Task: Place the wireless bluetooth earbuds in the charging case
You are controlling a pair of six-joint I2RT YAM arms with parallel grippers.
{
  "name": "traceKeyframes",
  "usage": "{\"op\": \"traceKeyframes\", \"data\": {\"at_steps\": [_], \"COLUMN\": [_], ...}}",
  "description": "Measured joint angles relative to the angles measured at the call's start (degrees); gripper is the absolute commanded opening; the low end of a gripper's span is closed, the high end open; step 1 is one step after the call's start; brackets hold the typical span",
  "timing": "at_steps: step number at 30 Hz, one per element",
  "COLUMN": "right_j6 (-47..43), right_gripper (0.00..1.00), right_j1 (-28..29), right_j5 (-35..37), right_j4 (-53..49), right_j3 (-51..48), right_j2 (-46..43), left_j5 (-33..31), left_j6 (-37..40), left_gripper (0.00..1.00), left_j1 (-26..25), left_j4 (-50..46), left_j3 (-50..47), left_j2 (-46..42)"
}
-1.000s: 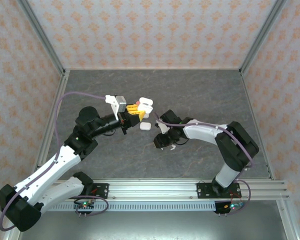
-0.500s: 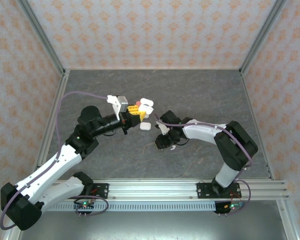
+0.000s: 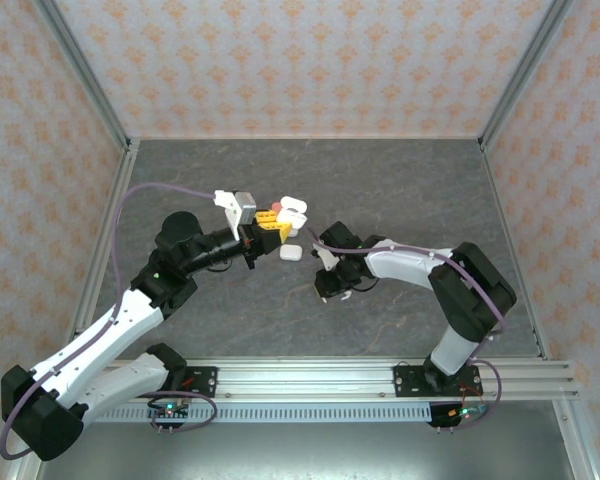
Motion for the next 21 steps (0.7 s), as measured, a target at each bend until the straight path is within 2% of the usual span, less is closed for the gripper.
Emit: {"op": "traceKeyframes", "data": {"at_steps": [7,17,21], "right_j6": [1.5,11.2,15.6], "right_gripper": [0.18,0.20,0.20], "right_j1": [0.0,-3.0,-3.1], "right_j5": [1.8,7.7,9.3], "right_j4": [-1.5,2.1,6.5], "right_j3": [0.1,5.0,9.1], "right_j2": [-6.5,-30.5,-35.0], "left_j5": [-1.3,-4.9,-4.8], "left_j6": [0.0,-0.7,-1.3], "left_gripper": [0.00,0.00,0.00], "left_j1": [0.0,0.0,0.0], "left_j4": [0.0,4.5,7.7], "left_j3": [0.0,-1.7,-1.7], "left_j2": [0.0,0.7,3.5]}}
